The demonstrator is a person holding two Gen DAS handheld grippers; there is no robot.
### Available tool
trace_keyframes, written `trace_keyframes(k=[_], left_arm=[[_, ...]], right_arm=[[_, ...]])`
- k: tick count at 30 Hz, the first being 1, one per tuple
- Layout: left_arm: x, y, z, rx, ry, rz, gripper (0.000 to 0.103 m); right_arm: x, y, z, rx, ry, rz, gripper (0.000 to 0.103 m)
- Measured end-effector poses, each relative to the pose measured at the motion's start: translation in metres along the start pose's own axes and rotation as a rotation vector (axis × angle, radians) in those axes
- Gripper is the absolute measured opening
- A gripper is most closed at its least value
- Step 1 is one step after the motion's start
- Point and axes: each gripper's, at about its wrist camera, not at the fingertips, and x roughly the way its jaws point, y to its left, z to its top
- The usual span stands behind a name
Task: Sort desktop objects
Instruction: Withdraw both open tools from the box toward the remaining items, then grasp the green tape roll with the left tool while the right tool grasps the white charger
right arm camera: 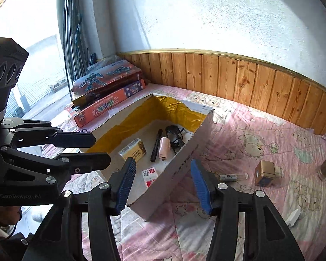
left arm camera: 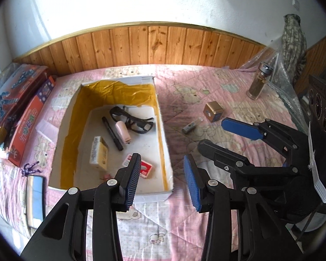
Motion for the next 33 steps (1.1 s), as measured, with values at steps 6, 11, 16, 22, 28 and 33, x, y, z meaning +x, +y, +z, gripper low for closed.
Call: trace_keyframes(k=[6, 11, 16, 22, 28, 33], left_arm=[[0.038, -0.045, 0.005, 0.015, 0.062, -0.068, 0.044], [0.075, -0.075, 0.015, 0.041, 0.081, -0.09, 0.044], [0.122, -0.089, 0.03, 0.07, 0.122, -0.065, 0.044], [0.183, -0.095, 0.025, 0.03, 0.259, -0.115, 0.045], [0.226, -0.104, 0.004, 0.008, 0.335, -0.068, 0.045], [0.245, -0.103, -0.001, -0.018, 0.342, -0.077, 0.053]], right_arm=[[-0.015, -0.058, -0.044, 0.171, 0.002, -0.071, 0.058], [-0.016, -0.109, -0.075, 0.3, 0.029, -0.134, 0.058], [-0.021, -0.162, -0.1, 0.453, 0.034, -0.206, 0.058], [-0.011, -0.205, -0.119, 0.55, 0.071, -0.267, 0.058], [0.009, -0.245, -0.133, 0.622, 0.113, -0.314, 0.059], [0.029, -0.266, -0.134, 0.616, 0.148, -0.327, 0.059]])
